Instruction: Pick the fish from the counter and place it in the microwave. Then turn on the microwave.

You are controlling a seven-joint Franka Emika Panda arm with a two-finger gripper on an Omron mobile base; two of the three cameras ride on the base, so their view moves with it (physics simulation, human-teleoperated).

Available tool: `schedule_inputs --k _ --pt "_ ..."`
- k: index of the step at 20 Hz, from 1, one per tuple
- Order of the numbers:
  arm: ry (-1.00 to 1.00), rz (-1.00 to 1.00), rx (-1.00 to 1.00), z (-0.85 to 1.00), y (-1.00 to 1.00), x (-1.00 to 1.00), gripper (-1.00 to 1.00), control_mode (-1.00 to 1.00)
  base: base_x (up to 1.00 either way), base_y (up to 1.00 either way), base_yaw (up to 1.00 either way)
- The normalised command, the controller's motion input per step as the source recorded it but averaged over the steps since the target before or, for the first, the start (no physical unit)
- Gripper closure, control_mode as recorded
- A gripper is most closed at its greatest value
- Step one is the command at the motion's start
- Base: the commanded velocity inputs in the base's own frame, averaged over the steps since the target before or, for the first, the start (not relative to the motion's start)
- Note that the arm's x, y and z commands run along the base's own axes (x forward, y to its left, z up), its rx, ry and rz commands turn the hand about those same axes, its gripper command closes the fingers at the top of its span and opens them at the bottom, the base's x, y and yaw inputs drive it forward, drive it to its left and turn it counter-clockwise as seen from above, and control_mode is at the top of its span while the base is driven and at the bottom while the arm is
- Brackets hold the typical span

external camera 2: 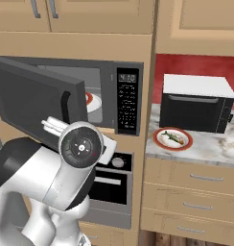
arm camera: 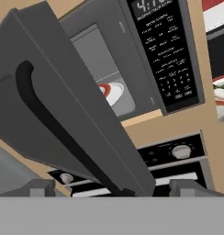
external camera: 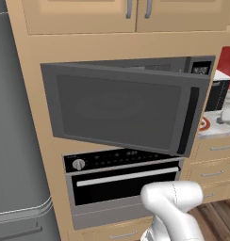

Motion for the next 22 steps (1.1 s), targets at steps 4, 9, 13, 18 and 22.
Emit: schedule_inputs --k 4,9,13,18,22 --pt "0.0 0.0 0.03 -0.01 0.0 0.01 -1.0 -1.0 0.0 0.0 0.0" --pt "0.0 0.0 0.01 0.0 0.0 0.01 -1.0 -1.0 0.0 0.0 0.0" --pt "0.03 0.0 0.05 0.0 0.0 0.06 -1.0 -1.0 0.0 0.0 0.0" --pt "0.02 0.0 0.13 0.0 -0.05 0.06 -1.0 -1.0 0.0 0.0 0.0" --pt "-0.01 0.0 0.18 0.0 -0.08 0.01 -1.0 -1.0 0.0 0.0 0.0"
